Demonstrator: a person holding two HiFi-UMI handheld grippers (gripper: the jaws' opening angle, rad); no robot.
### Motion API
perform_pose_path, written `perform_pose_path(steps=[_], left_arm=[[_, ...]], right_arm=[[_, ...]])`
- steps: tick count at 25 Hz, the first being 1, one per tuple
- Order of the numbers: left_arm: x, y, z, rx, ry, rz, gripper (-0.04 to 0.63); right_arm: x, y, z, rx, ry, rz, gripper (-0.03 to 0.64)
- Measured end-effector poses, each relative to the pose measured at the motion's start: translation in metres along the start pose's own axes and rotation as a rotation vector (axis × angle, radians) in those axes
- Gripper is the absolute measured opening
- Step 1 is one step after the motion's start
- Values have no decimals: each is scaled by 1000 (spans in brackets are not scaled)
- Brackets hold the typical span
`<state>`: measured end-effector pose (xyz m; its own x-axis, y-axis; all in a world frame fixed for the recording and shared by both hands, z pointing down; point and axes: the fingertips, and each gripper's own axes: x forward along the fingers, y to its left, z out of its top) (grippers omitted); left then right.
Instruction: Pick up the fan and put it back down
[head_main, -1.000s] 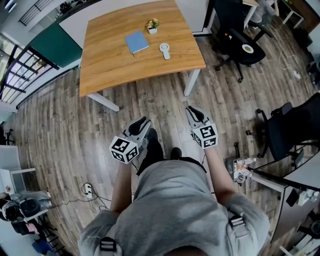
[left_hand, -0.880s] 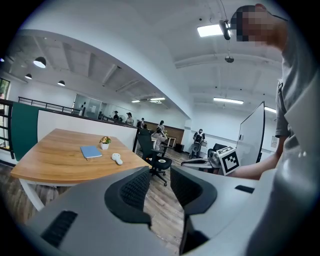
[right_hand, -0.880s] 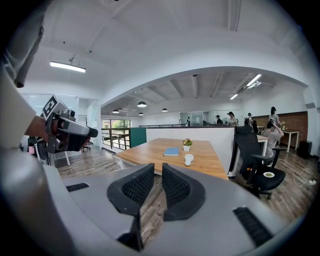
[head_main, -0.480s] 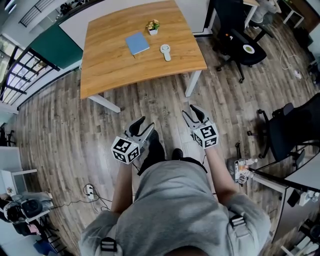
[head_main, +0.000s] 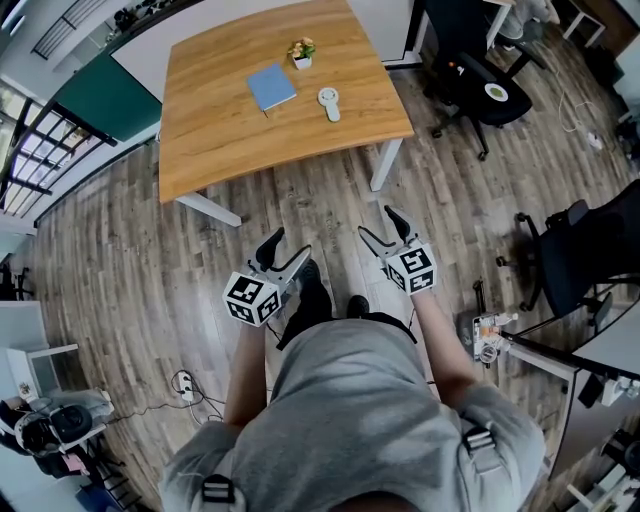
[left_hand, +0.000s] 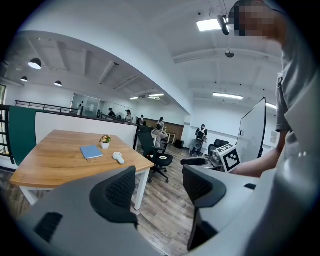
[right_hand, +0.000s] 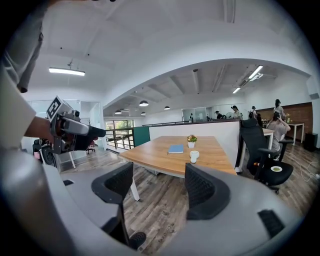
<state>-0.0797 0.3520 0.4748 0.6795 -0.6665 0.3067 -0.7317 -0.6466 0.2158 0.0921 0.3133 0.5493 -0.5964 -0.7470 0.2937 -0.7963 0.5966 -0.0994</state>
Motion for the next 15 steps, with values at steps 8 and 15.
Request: perform_pose_path(steps=[8, 15], left_arm=[[5, 21, 4, -17, -4, -6, 299], [6, 41, 5, -30, -3, -14, 299]], right_arm=[[21, -2, 3, -1, 14, 3, 333], [42, 1, 6, 2, 24, 1, 334]])
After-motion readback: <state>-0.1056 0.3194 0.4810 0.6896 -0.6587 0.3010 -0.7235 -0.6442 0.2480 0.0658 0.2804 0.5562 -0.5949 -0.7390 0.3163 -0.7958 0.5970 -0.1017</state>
